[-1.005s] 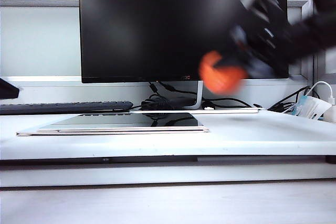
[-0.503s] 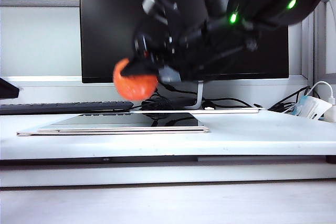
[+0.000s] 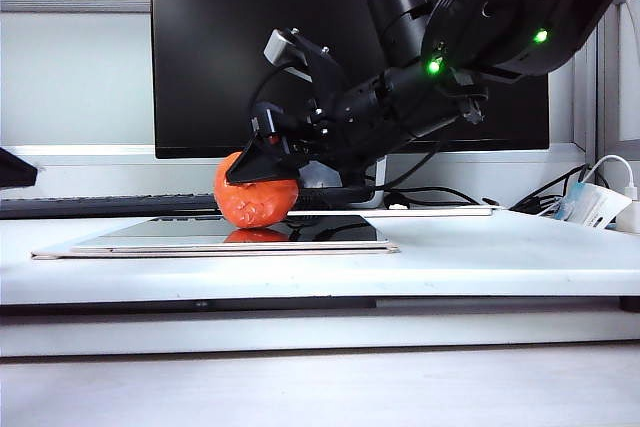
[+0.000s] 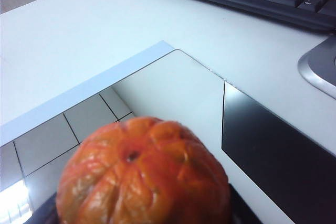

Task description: Place the orange on the center of the mirror.

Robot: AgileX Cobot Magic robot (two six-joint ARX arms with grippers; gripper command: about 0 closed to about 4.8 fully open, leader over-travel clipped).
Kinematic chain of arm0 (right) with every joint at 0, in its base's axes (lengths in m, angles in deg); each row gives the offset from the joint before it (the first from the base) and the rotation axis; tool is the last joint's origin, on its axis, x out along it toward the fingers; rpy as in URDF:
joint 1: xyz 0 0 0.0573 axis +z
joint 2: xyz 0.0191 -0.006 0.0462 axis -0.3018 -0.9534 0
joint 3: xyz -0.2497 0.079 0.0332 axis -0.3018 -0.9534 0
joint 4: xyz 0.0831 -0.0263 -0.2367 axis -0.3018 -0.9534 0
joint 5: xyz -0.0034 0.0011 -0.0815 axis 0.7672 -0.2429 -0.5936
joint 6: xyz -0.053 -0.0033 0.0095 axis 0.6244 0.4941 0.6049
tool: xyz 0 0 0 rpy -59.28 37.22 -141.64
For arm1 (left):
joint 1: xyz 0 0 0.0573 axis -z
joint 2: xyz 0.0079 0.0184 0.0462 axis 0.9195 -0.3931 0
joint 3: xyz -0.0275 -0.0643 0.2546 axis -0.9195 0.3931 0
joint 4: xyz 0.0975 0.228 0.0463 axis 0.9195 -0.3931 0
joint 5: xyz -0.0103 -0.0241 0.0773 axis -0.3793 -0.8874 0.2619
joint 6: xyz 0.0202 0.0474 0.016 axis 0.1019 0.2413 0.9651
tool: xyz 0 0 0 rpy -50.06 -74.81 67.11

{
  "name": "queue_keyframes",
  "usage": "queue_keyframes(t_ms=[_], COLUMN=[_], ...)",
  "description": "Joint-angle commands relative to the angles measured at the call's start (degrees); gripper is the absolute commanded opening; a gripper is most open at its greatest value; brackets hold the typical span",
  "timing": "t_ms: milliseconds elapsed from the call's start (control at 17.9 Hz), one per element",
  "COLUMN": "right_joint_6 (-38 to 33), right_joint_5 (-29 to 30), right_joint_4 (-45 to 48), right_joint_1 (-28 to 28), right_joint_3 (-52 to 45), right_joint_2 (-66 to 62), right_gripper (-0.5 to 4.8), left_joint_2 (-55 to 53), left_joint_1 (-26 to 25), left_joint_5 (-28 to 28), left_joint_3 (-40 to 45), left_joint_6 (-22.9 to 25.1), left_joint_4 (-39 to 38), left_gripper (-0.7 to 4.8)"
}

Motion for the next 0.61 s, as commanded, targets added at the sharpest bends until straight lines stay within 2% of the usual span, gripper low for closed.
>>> queue_keyframes(t_ms=[56, 112, 168, 503, 614], right_joint_6=[-1.0, -2.9, -4.2, -4.2, -4.1], right_joint_5=[0.0, 0.0, 0.0, -0.1, -1.5], right_joint_4=[1.9, 3.0, 3.9, 1.1, -0.1], right_joint_1=[0.2, 0.1, 0.1, 0.1, 0.1], right_joint_3=[0.1, 0.1, 0.1, 0.1, 0.1], right_joint_2=[0.1, 0.2, 0.6, 0.9, 0.9], right_gripper=[2.85, 3.45, 3.61, 3.86, 4.43], left_joint_2=[0.0, 0.0, 0.0, 0.0, 0.0], left_joint_1=[0.0, 0.0, 0.0, 0.0, 0.0], left_joint_5=[-0.2, -0.2, -0.2, -0.2, -0.2], left_joint_3=[-0.1, -0.1, -0.1, -0.1, -0.1], left_joint_6=[-0.2, -0.2, -0.2, -0.2, -0.2], left_joint_4=[0.6, 0.6, 0.6, 0.6, 0.6], left_gripper=[-0.05, -0.05, -0.05, -0.05, -0.05])
